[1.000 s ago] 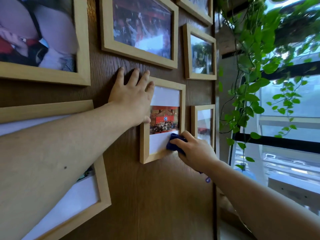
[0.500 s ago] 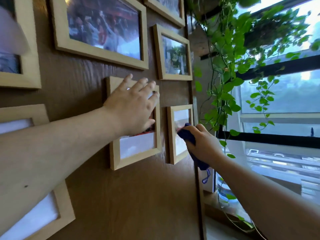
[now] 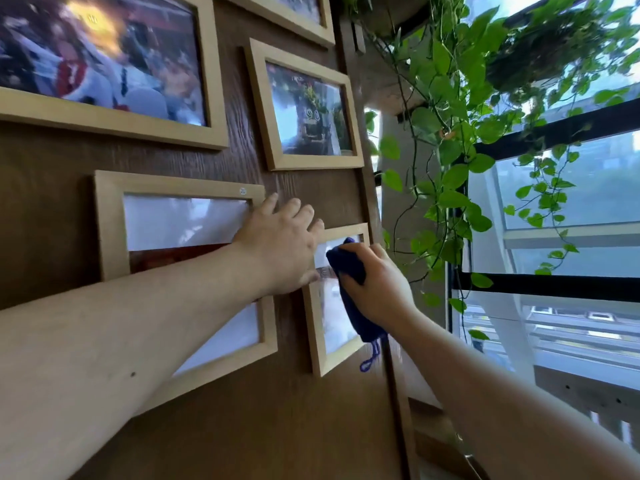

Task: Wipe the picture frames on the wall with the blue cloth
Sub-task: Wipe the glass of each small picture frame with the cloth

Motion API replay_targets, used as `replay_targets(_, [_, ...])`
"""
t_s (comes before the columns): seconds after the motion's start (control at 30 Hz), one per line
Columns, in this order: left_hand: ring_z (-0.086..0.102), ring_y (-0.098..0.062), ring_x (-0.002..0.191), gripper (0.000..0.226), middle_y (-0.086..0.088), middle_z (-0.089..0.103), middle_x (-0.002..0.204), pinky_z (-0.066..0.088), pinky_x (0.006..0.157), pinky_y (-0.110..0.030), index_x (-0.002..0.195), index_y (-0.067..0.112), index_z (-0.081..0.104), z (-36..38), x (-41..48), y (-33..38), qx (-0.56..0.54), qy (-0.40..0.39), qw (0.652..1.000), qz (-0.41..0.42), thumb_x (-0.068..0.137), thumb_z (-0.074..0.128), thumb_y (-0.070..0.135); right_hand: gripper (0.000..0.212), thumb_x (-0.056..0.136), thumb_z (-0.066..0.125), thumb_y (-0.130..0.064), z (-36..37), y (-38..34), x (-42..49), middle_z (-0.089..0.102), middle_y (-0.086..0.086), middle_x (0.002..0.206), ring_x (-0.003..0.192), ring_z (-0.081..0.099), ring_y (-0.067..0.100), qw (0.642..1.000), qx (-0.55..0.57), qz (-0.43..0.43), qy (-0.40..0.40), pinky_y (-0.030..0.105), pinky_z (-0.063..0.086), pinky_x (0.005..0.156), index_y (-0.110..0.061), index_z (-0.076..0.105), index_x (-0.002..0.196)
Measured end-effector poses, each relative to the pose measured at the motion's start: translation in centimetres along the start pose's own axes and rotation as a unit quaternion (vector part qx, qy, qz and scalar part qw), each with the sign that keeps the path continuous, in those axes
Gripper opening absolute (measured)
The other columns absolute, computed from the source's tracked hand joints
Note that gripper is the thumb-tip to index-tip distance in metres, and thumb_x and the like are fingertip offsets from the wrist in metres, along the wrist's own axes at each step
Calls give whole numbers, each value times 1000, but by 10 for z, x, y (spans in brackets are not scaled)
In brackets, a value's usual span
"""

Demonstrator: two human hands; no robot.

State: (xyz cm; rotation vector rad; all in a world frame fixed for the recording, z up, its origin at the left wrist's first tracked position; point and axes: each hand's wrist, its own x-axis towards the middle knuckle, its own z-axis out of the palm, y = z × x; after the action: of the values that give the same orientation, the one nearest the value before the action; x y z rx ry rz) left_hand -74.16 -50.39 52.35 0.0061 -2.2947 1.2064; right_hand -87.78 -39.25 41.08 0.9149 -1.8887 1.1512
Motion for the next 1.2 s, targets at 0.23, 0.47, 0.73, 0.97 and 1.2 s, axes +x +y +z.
replay_targets(0.23, [17,-30,142,99,-13,22,155,16,115,-52,149,16,9,29,28,11,-27,-60,997,-34,77,45,74,46,82,59,-34,28,2,11,51,-1,107,79,56,24,998,1,-65,-21,35,49,55,-33,45,126])
replay_targets(0.47, [10,-32,143,94,-11,18,157,5,114,-58,149,23,8,46,34,14,16,-63,998,-25,78,57,62,47,82,59,-33,42,15,17,51,-3,106,76,56,21,996,26,-82,-13,35,50,57,-32,45,127])
replay_targets(0.73, [8,-33,144,93,-5,16,159,5,114,-63,149,21,14,39,37,19,8,-88,995,-39,77,59,60,40,81,58,-34,39,61,36,51,-2,104,81,57,24,998,2,63,12,32,44,59,-39,49,120])
replay_targets(0.97, [5,-32,145,93,-3,12,160,3,113,-63,149,22,11,36,37,20,8,-101,994,-40,78,58,60,42,84,57,-31,43,54,28,51,0,110,82,55,22,997,34,75,-1,36,49,61,-33,48,125])
replay_targets(1.2, [5,-31,145,92,-2,12,160,3,113,-62,149,23,11,36,37,21,16,-104,994,-40,79,57,60,46,83,56,-37,55,42,-4,48,-9,116,84,55,16,996,41,-68,-30,30,45,57,-38,44,127])
